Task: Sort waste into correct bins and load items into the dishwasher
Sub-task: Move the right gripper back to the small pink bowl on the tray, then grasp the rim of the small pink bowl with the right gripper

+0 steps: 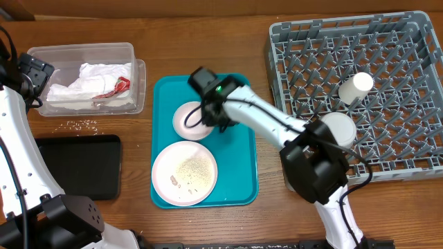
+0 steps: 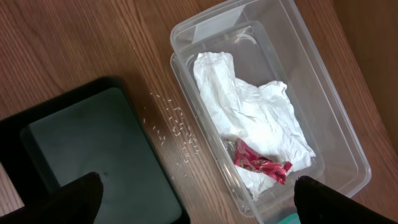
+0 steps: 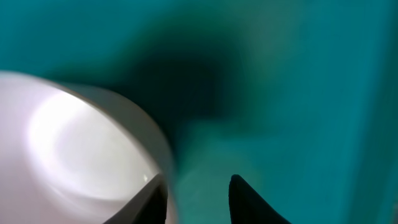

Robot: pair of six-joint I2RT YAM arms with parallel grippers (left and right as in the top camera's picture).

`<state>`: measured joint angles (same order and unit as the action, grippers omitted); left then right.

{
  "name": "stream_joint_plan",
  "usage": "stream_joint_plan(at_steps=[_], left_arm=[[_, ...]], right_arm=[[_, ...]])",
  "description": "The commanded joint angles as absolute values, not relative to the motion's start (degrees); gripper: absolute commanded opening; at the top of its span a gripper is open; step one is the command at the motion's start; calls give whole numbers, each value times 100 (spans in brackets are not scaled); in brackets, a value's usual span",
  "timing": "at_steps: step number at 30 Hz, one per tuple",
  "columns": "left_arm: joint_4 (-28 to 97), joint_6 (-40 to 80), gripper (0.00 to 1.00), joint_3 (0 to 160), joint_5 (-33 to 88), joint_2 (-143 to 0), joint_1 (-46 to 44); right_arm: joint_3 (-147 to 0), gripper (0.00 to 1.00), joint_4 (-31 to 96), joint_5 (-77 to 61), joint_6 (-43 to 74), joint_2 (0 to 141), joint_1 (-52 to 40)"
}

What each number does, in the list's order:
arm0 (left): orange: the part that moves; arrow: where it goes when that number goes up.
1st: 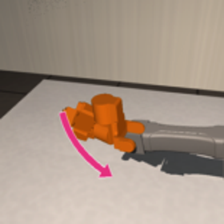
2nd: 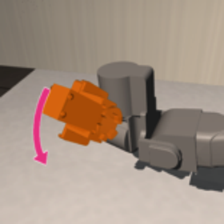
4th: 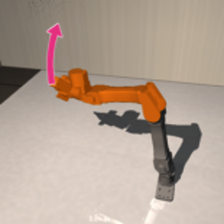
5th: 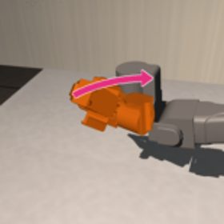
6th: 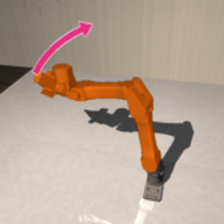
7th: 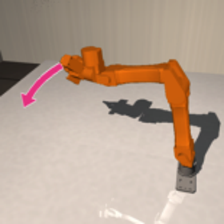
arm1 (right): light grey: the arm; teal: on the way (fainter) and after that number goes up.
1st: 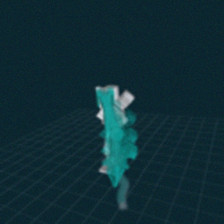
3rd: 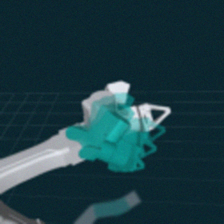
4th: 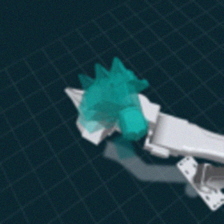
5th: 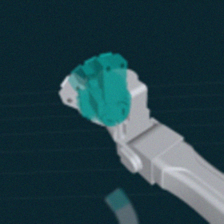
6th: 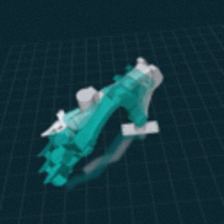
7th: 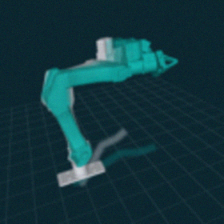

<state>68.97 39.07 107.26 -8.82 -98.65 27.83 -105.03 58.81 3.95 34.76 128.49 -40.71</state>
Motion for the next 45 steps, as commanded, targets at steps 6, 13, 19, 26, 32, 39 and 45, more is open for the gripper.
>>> stream_joint_plan(at_steps=[6,13,19,26,32,39,45], left_arm=[[6897,3986,100,10728,-941,-9909,2773],[6897,3986,100,10728,-941,-9909,2773],[6897,3986,100,10728,-941,-9909,2773],[6897,3986,100,10728,-941,-9909,2773],[6895,3986,100,10728,-941,-9909,2773],[6897,3986,100,10731,-941,-9909,2773],[6897,3986,100,10728,-941,-9909,2773]], right_arm=[[-11885,35,6997,904,3546,12449,-3398],[-12114,59,6449,-1345,1605,12453,-3627],[-11924,62,5859,-1072,1627,12593,-4139],[-11924,62,5732,-196,1914,13174,-4661],[-11924,62,5898,646,2150,13469,-4821],[-11924,57,5927,810,2147,13673,-4821],[-11924,25,5990,792,2390,13705,-4866]])
